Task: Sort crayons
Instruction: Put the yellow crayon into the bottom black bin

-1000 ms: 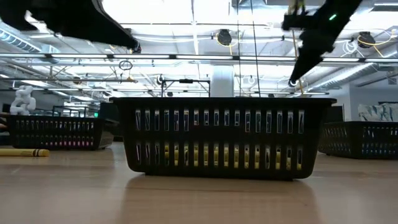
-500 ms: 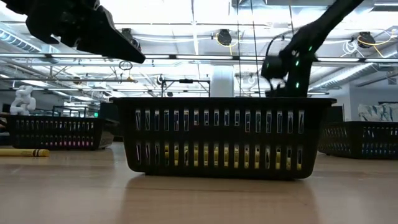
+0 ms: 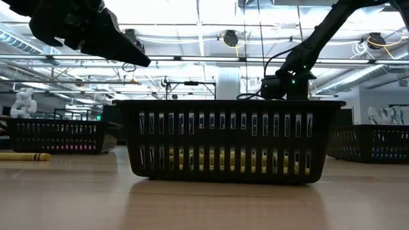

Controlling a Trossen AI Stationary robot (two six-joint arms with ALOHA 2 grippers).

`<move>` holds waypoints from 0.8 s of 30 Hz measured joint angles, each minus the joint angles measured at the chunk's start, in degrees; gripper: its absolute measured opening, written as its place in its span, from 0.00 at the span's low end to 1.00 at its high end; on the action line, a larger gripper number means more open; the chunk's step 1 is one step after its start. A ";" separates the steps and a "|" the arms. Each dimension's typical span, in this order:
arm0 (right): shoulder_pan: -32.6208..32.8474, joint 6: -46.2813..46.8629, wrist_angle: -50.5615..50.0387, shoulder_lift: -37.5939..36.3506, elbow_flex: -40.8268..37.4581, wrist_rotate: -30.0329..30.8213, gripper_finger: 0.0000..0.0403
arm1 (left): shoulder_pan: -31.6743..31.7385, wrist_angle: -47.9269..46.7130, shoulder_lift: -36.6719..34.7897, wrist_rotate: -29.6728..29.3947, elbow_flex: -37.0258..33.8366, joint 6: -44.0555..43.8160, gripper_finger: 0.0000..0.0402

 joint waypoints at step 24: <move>1.59 -2.95 1.10 -5.12 -0.44 1.22 0.00 | -0.06 -0.07 0.00 0.09 0.00 -0.04 0.00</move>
